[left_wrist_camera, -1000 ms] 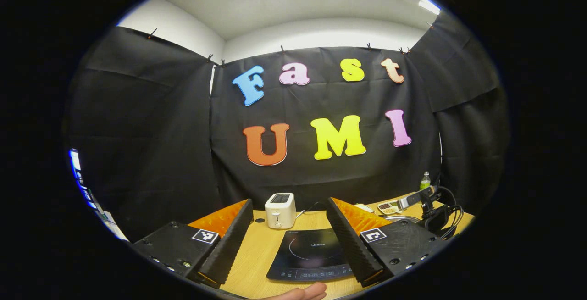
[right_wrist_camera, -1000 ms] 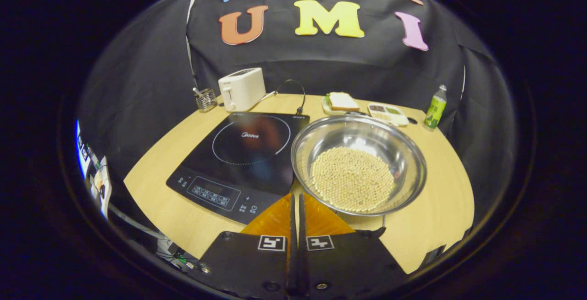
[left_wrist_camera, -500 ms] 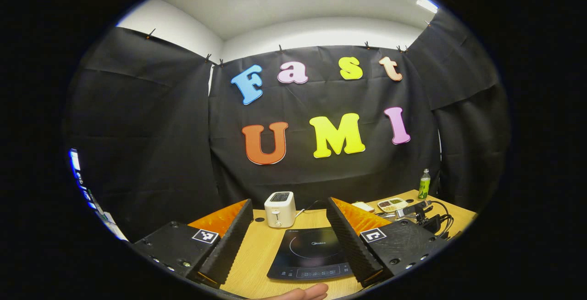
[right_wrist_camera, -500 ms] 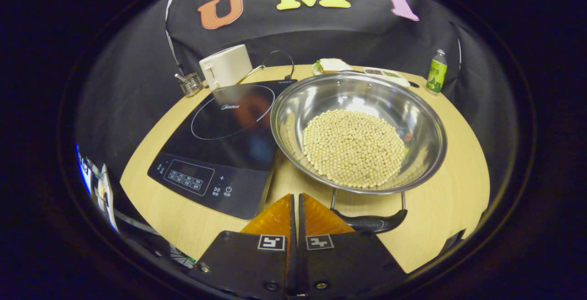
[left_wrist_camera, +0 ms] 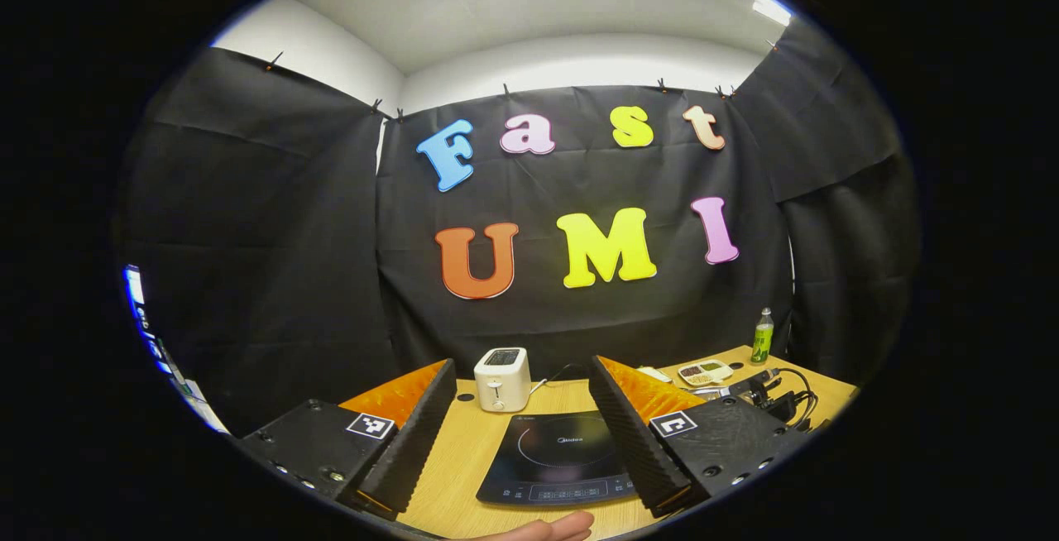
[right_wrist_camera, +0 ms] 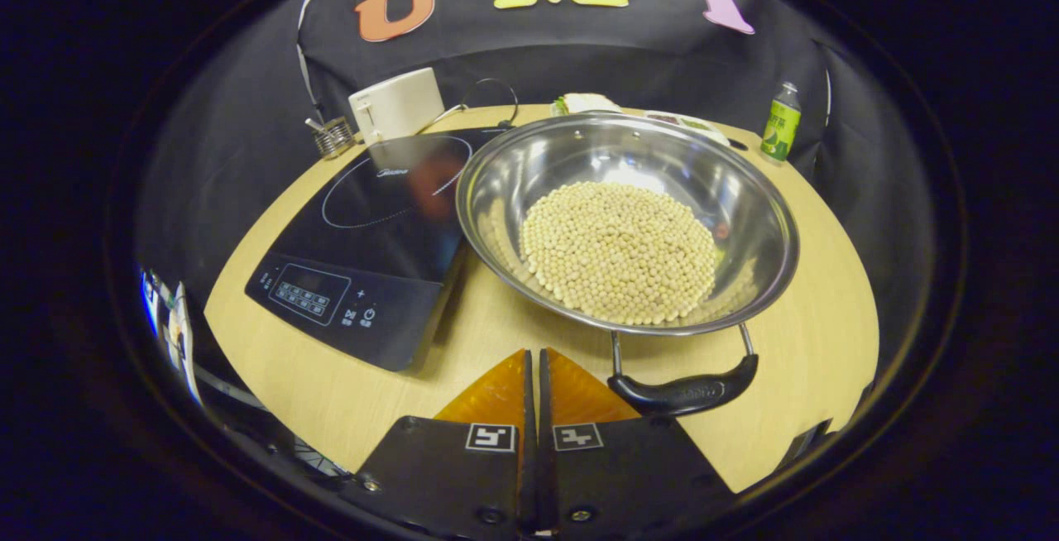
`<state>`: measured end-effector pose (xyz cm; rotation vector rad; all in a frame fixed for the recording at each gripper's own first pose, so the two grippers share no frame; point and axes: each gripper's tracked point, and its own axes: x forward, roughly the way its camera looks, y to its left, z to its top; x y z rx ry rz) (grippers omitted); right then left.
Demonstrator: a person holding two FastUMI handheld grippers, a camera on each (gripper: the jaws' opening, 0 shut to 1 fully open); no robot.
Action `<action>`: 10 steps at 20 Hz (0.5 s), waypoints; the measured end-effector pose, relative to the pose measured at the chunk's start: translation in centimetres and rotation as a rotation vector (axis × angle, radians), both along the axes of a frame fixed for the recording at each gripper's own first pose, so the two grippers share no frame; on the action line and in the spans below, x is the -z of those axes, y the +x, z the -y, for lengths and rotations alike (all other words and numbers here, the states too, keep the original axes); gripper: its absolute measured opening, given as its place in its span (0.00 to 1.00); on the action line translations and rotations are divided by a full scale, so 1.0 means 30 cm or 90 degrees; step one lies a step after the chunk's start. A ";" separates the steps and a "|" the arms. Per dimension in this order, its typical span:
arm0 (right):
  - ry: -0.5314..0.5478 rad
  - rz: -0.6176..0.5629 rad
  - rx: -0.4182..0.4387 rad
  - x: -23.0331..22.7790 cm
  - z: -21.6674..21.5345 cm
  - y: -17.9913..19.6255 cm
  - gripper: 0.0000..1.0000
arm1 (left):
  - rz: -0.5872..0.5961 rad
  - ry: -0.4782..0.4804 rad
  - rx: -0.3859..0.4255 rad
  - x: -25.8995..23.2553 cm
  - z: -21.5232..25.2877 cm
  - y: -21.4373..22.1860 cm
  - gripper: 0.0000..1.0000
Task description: First push the handle of the pot to place it horizontally, then grasp the pot with both hands and set it on the induction cooktop.
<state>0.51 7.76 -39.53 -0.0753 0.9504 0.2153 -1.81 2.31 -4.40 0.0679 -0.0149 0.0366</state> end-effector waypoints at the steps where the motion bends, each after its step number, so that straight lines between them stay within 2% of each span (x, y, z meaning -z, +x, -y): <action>1: -0.002 0.003 -0.003 0.003 0.007 0.000 0.04 | 0.000 0.000 0.005 0.000 0.007 -0.004 0.96; 2: -0.003 0.005 -0.008 0.002 0.017 0.001 0.00 | -0.001 0.003 0.010 0.006 0.018 -0.005 0.96; 3: -0.006 0.009 -0.009 0.002 0.030 0.001 0.04 | -0.003 0.006 0.009 0.014 0.018 -0.005 0.96; 5: -0.012 0.017 -0.011 0.003 0.057 0.010 0.00 | -0.011 0.008 0.004 0.026 0.008 -0.006 0.96; 10: -0.005 0.017 -0.001 -0.001 0.138 0.033 0.04 | -0.008 -0.002 0.012 0.025 0.029 -0.002 0.96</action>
